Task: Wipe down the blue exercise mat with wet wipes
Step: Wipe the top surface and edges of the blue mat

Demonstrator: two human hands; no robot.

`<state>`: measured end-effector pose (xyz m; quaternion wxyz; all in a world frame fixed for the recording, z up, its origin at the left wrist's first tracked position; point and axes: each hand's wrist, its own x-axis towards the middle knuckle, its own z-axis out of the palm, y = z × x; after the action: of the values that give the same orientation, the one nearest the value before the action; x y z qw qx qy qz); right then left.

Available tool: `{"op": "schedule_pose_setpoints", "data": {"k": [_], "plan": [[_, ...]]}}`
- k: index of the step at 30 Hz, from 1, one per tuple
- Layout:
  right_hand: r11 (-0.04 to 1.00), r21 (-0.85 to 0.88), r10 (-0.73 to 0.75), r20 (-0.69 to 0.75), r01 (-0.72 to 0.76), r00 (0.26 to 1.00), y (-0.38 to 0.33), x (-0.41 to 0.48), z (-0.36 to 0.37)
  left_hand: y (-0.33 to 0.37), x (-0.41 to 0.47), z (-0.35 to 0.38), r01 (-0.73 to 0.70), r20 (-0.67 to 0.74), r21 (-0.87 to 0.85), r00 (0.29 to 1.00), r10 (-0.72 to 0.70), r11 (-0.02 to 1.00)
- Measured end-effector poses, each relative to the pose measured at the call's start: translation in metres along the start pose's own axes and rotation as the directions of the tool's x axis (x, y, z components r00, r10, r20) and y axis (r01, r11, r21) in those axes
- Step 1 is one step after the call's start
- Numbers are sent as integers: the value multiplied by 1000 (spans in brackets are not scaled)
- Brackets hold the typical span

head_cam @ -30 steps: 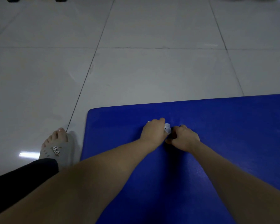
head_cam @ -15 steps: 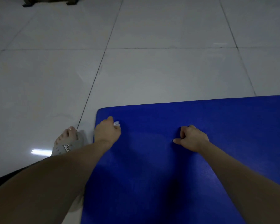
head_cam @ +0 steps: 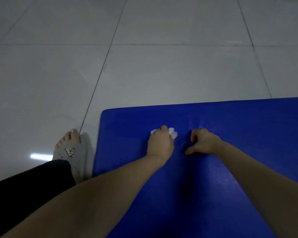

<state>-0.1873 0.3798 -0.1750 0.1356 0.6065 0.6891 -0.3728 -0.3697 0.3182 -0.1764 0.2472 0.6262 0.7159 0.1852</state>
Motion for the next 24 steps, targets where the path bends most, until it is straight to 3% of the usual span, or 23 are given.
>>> {"op": "schedule_pose_setpoints", "data": {"k": [4, 8, 10, 14, 17, 19, 22, 24], "plan": [[996, -91, -19, -20, 17, 1000, 0, 2, 3, 23, -16, 26, -115, 143, 30, 984, 110, 993], [996, -88, -6, -22, 4, 1000, -1, 5, 4, 9, 0, 16, -274, 233, 225, 947, 222, 935], [997, -83, 2, -28, -4, 1000, -2, 3, 3, -5, 5, 3, -261, 227, 268, 953, 203, 927], [996, -77, 28, -94, -35, 995, -7, -15, 5, -56, 0, -31, -26, 99, 296, 995, -3, 955], [994, -27, 95, -179, -102, 979, -7, -46, 24, -99, -10, -63, 193, -22, 298, 980, -196, 935], [985, -27, 168, -94, -171, 981, 2, -73, 40, -113, -19, -71, 309, -81, 276, 951, -298, 910], [958, -193, 234, 89, -214, 968, 15, -108, 62, -106, -26, -72, 453, -129, 169, 890, -436, 875], [950, -260, 199, 80, -172, 977, 19, -119, 71, -91, -25, -69, 515, -111, 52, 854, -508, 856]]}}
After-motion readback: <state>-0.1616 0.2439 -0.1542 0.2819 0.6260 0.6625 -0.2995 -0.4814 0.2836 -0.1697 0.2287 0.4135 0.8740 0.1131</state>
